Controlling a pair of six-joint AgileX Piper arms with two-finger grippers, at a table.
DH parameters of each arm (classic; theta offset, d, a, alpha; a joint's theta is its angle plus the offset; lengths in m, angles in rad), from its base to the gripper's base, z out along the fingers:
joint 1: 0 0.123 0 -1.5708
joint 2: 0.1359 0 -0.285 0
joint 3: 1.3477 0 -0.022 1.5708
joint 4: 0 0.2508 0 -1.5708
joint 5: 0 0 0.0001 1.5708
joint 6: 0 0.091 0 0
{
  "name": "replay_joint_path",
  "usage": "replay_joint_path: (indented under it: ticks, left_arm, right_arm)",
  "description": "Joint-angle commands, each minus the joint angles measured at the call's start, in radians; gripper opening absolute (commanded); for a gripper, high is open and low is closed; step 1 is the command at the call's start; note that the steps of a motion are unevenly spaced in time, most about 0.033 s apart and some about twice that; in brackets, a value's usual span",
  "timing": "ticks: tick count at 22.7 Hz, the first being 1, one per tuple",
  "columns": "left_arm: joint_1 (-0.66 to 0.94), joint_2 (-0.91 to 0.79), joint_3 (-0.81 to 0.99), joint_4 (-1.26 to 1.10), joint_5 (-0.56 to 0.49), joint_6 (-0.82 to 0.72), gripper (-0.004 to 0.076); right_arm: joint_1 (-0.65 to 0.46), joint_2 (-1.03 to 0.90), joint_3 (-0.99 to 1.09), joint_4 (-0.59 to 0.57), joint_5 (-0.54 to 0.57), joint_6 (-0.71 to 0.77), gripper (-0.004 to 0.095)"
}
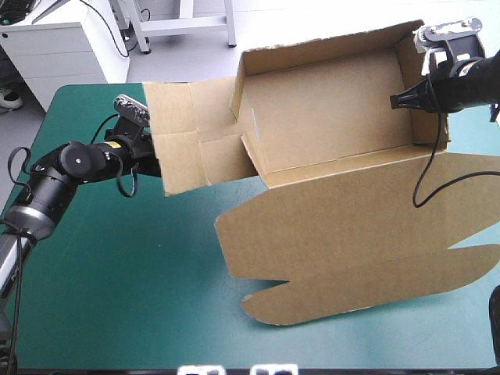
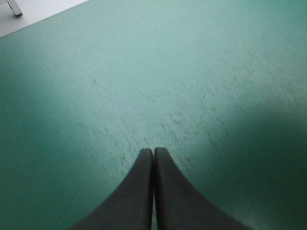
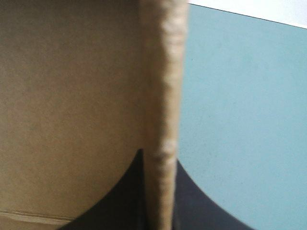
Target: Fold the box
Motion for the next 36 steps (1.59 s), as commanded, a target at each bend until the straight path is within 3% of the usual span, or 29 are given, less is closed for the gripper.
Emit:
replay_joint_path:
  ticks: [1,4,11,14,17,20,24,26,36]
  left_arm:
    - [-0.001,-0.067,-0.035,0.081,0.051,-0.081,-0.0009]
    - [-0.001,-0.073,-0.035,0.151,0.045,-0.127,-0.0009]
    - [0.034,-0.004,-0.033,0.152,-0.076,-0.211,-0.0008]
    - [0.182,0.071,-0.033,-0.113,-0.049,-0.172,-0.0008]
    - [0.277,0.161,-0.033,-0.566,0.122,0.169,-0.0008]
    - [0.299,0.250,-0.033,-0.758,0.213,0.248,-0.0008]
    - [0.297,0.377,-0.033,-1.023,0.500,0.402,-0.0008]
    - [0.295,0.393,-0.033,-1.099,0.574,0.438,-0.0008]
    - [0.133,0.392,-0.036,-1.190,0.612,0.485,-0.0009]
  right_arm:
    - [-0.005,-0.032,-0.020,0.009,0.003,-0.006,-0.0018]
    - [-0.005,-0.032,-0.020,0.014,0.003,-0.006,-0.0018]
    - [-0.005,-0.044,-0.020,0.038,0.003,-0.010,-0.0018]
    - [-0.005,-0.068,-0.020,0.036,0.003,-0.020,-0.0018]
    - [-0.005,-0.071,-0.020,0.036,0.003,-0.022,-0.0018]
    - [-0.005,-0.072,-0.020,0.044,0.003,-0.022,-0.0018]
    - [-0.005,-0.072,-0.020,0.074,-0.001,-0.030,-0.0019]
    - [-0.005,-0.072,-0.020,0.088,-0.013,-0.032,-0.0018]
    - [-0.005,-0.070,-0.020,0.114,-0.036,-0.032,-0.0018]
